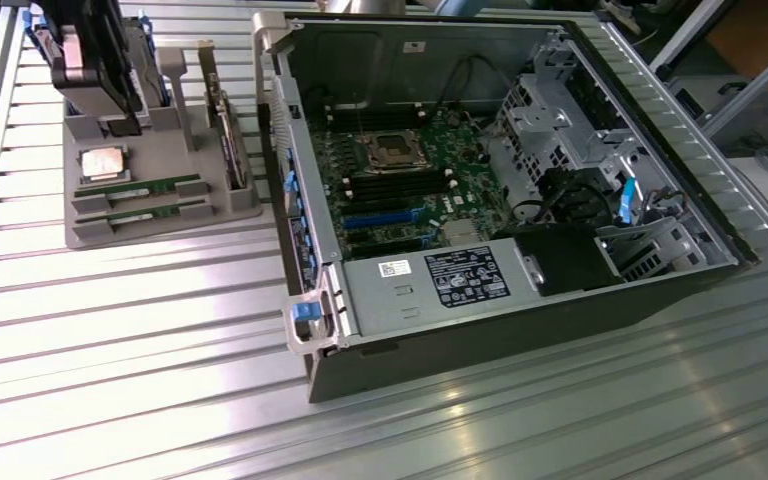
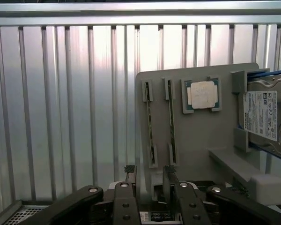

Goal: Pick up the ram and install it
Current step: 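Pick up the ram and move it above insertion slot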

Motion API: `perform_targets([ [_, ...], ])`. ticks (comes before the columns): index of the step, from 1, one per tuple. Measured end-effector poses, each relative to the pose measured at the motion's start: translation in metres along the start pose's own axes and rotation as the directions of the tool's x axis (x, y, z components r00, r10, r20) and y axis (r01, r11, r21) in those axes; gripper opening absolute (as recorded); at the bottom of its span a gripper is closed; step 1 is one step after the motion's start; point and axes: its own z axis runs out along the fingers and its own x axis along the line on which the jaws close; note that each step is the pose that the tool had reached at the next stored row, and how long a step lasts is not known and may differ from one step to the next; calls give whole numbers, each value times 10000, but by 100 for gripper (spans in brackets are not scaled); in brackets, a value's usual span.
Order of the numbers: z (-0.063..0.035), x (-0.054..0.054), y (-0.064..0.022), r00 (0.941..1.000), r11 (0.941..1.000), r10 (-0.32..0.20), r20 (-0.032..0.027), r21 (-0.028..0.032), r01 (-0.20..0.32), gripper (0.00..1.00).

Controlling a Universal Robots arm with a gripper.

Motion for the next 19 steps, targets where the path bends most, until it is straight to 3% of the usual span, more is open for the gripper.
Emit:
perform_targets([
  [19, 182, -4, 22, 10000, 10000, 0, -16, 1, 0, 36],
])
